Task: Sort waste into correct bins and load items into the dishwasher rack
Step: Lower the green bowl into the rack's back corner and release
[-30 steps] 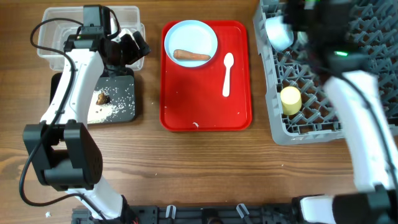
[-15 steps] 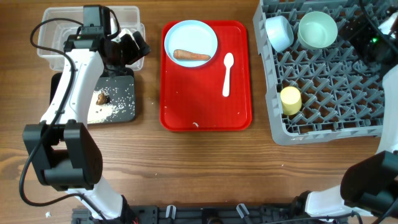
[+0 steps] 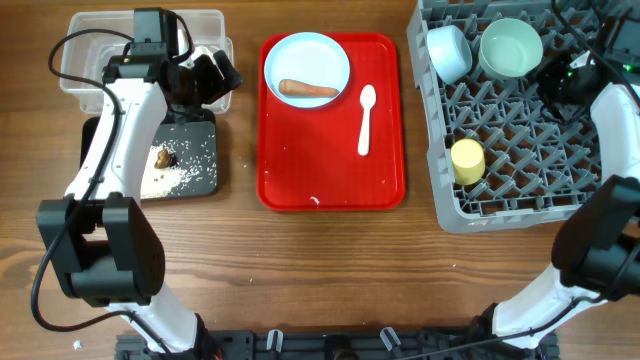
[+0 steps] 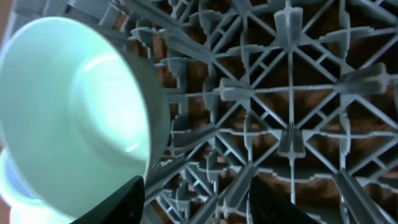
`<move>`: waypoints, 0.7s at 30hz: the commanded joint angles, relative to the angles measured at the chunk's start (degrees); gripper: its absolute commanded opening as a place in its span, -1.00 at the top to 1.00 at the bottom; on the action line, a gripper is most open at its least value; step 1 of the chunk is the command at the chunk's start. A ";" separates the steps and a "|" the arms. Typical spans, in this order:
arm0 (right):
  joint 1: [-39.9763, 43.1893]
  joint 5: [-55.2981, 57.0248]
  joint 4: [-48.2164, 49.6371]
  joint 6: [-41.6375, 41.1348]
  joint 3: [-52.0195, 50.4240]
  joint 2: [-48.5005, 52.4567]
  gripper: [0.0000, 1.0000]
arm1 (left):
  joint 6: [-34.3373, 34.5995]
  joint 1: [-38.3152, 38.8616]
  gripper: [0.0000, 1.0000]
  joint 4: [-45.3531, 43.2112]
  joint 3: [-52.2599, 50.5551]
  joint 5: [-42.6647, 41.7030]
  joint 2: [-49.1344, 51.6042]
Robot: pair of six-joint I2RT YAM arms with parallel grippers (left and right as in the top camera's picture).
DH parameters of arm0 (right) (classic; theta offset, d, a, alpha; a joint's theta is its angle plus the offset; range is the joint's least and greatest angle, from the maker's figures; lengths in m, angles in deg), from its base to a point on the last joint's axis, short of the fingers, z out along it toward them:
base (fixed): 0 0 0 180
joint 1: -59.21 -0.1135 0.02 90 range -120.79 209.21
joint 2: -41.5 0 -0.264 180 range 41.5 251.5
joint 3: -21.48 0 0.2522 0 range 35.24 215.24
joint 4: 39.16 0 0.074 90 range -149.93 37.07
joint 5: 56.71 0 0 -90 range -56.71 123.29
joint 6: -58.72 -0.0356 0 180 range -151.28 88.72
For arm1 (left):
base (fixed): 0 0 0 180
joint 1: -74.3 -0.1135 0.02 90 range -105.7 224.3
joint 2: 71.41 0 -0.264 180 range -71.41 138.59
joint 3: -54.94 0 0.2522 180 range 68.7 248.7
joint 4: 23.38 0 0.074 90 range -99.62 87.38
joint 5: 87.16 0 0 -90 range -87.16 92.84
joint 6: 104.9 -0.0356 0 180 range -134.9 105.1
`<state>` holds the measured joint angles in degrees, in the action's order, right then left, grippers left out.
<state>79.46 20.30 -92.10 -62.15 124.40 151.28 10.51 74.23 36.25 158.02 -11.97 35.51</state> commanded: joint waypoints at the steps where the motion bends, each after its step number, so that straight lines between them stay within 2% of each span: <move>1: -0.31 0.90 1.90 -0.11 -0.42 1.77 -0.07 | -0.07 -0.20 -1.00 -0.15 0.37 0.35 -1.16; 5: -0.52 0.92 4.74 0.90 -0.42 1.77 -0.04 | -0.07 -0.20 -1.00 -0.15 0.37 0.35 -1.16; 12: -0.59 0.94 7.50 0.87 -0.42 2.78 0.14 | -0.07 -0.20 -1.00 -0.15 0.37 0.35 -1.16; 16: -0.94 0.87 8.28 0.85 -0.42 4.96 0.35 | -0.07 -0.20 -1.00 -0.15 0.37 0.35 -1.16; 19: -1.29 0.94 8.57 0.85 -0.42 5.35 0.70 | -0.07 -0.20 -1.00 -0.15 0.37 0.35 -1.16; 21: -1.44 0.94 9.55 0.87 -0.42 5.35 0.72 | -0.07 -0.20 -1.00 -0.15 0.37 0.35 -1.16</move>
<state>78.65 20.45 -83.71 -61.54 124.40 155.67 10.51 74.23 36.27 158.02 -11.97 35.51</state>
